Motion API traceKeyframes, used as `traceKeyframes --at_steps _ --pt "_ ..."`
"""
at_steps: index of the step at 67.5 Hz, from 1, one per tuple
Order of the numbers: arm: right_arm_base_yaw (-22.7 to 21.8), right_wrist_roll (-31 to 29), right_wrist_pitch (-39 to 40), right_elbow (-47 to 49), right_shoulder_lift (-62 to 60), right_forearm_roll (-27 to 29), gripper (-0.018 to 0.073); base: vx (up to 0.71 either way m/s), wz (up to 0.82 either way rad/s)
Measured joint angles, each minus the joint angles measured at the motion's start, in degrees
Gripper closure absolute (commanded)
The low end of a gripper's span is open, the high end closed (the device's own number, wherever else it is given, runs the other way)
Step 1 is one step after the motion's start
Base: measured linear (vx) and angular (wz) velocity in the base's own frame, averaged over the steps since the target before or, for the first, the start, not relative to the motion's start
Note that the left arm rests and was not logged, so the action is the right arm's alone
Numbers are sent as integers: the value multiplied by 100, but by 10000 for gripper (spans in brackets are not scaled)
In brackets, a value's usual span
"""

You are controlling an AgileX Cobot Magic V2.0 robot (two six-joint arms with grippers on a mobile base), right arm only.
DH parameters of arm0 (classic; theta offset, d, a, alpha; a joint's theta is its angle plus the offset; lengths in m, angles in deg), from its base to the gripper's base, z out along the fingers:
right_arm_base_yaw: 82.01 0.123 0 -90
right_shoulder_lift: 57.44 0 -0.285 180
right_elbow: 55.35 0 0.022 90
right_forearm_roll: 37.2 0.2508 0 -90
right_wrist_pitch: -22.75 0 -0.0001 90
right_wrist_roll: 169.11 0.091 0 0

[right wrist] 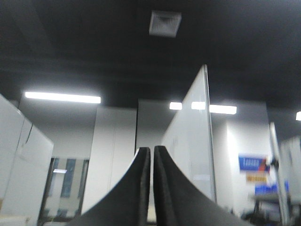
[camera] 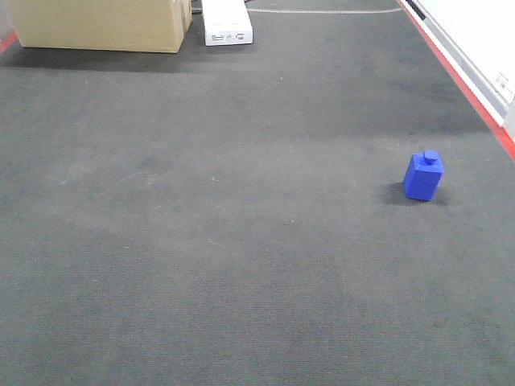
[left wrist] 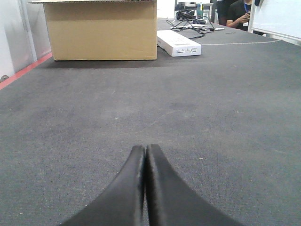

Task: Pour parts from conveyor to right shelf

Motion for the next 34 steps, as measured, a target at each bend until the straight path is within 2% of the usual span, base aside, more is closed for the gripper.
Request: traceKeyframes --at_steps 11,23,30,34 --pt "0 0 -600 1290 895 -404 569 0 0" --pt "0 0 -2503 2560 2235 -428 559 0 0" --pt "0 0 -3341 2954 2943 -348 506 0 0" --pt "0 0 -3664 3056 3293 -226 433 0 0"
